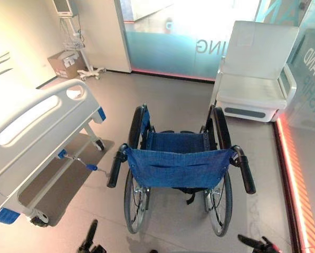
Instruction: Push the wheelchair next to the bed
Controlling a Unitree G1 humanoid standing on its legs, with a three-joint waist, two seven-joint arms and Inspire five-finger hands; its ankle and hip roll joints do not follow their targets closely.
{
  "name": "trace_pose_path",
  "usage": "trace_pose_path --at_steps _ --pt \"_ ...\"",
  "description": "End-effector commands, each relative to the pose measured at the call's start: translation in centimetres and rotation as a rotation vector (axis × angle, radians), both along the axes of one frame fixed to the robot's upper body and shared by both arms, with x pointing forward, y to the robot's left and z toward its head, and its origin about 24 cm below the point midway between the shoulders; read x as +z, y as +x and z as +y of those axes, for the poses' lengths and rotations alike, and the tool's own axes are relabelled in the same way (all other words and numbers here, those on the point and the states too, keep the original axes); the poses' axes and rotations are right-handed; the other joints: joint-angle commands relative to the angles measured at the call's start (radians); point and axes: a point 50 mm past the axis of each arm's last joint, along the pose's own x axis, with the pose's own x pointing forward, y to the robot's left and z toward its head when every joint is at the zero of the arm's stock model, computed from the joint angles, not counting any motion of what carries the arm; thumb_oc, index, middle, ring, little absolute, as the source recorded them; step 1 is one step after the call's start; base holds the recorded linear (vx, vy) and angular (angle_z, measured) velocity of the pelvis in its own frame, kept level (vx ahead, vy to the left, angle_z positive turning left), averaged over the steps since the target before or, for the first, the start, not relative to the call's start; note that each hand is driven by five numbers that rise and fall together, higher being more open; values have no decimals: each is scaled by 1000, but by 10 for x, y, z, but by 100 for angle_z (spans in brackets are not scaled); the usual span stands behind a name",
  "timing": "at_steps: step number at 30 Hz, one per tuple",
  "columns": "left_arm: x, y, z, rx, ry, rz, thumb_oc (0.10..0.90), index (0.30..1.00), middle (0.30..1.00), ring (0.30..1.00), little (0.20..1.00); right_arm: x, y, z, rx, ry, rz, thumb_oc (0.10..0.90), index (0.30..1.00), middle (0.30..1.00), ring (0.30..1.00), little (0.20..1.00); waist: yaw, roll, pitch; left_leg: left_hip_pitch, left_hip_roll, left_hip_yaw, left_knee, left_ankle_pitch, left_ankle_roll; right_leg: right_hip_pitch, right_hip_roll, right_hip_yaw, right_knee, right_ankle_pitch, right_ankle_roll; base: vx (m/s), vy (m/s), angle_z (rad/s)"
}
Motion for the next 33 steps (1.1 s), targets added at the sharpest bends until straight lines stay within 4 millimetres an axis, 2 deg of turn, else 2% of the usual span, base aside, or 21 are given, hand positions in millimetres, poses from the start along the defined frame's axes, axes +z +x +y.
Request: trace_pose_path --at_steps 1,4,8,10,11,12,13,14,15,16,17,18,19,22,24,25,30,33 --pt "41 37 39 5 114 -232 800 900 900 900 900 45 48 -27 -80 -151 -225 800 900 900 900 900 5 -19 15 17 -27 48 11 -49 -9 -28 -24 52 2 56 13 0 0 0" --pt "63 54 42 -15 119 -366 800 900 900 900 900 72 60 -39 -82 -209 -338 800 900 900 900 900 2 -20 15 17 -26 47 11 -48 -7 -26 -23 53 2 52 11 6 -7 5" --pt "107 77 48 -45 169 -579 800 900 900 900 900 119 81 -52 -70 -286 -553 800 900 900 900 900 4 -21 14 19 -23 44 11 -50 -7 -22 -22 52 2 44 9 5 -10 4" --pt "129 87 49 -76 200 -676 800 900 900 900 900 144 93 -51 -29 -343 -648 800 900 900 900 900 5 -20 12 21 -22 44 11 -50 -7 -20 -22 52 2 40 7 0 0 0" --pt "151 94 49 -99 233 -758 800 900 900 900 900 165 102 -48 -2 -383 -723 800 900 900 900 900 7 -20 11 22 -21 44 11 -51 -7 -18 -21 53 2 37 6 0 0 0" --pt "160 98 49 -110 246 -797 800 900 900 900 900 175 107 -47 12 -407 -756 800 900 900 900 900 8 -19 9 22 -21 43 11 -51 -8 -17 -21 54 2 36 5 32 2 -1" --pt "178 104 49 -137 289 -869 800 900 900 900 900 190 113 -44 33 -439 -813 800 900 900 900 900 8 -19 8 23 -20 45 11 -51 -9 -15 -21 54 2 33 4 0 0 0" --pt "183 106 49 -143 301 -883 800 900 900 900 900 194 114 -44 36 -448 -824 800 900 900 900 900 8 -19 8 23 -19 45 11 -51 -9 -15 -21 55 2 32 3 30 6 0" --pt "203 111 48 -162 332 -956 800 900 900 900 900 210 120 -41 42 -490 -880 800 900 900 900 900 8 -18 6 24 -17 47 11 -52 -10 -13 -21 55 2 30 2 31 9 0" --pt "214 114 46 -183 358 -1002 800 900 900 900 900 220 122 -39 44 -519 -920 800 900 900 900 900 9 -17 2 24 -16 48 11 -52 -11 -12 -22 54 2 29 1 47 14 0" --pt "233 117 44 -222 440 -1055 800 900 900 900 900 237 125 -35 44 -567 -979 800 900 900 900 900 9 -16 1 24 -14 50 11 -52 -13 -11 -21 54 2 27 0 34 12 0" --pt "238 117 43 -229 455 -1064 800 900 900 900 900 241 125 -34 43 -582 -989 800 900 900 900 900 9 -16 2 25 -14 50 11 -52 -13 -11 -21 55 2 27 0 36 15 0" --pt "252 119 40 -265 504 -1101 800 900 900 900 900 256 126 -32 34 -630 -1031 800 900 900 900 900 9 -15 1 25 -12 51 11 -53 -14 -10 -21 57 2 25 -1 0 0 0" --pt "268 119 36 -322 565 -1135 800 900 900 900 900 274 124 -28 26 -677 -1094 800 900 900 900 900 11 -12 0 25 -11 51 11 -53 -15 -10 -20 60 2 24 -2 21 13 1" --pt "273 122 28 -414 544 -1163 800 900 900 900 900 284 124 -24 31 -684 -1138 800 900 900 900 900 12 -11 1 20 -12 53 11 -45 -14 -14 -20 61 2 31 -4 0 0 0" --pt "280 123 17 -513 487 -1218 800 900 900 900 900 292 123 -20 67 -663 -1185 800 900 900 900 900 15 -11 0 19 -12 53 11 -46 -14 -17 -20 64 2 31 -4 0 0 0" --pt "283 123 -6 -714 378 -1245 800 900 900 900 900 299 124 -4 238 -539 -1254 800 900 900 900 900 18 -12 2 22 -14 57 11 -56 -15 -15 -22 66 2 25 2 17 2 0" --pt "287 121 -11 -818 423 -1202 800 900 900 900 900 304 122 1 329 -507 -1279 800 900 900 900 900 16 -14 5 17 -12 66 11 -48 -15 -22 -24 65 2 33 4 -11 -1 0"
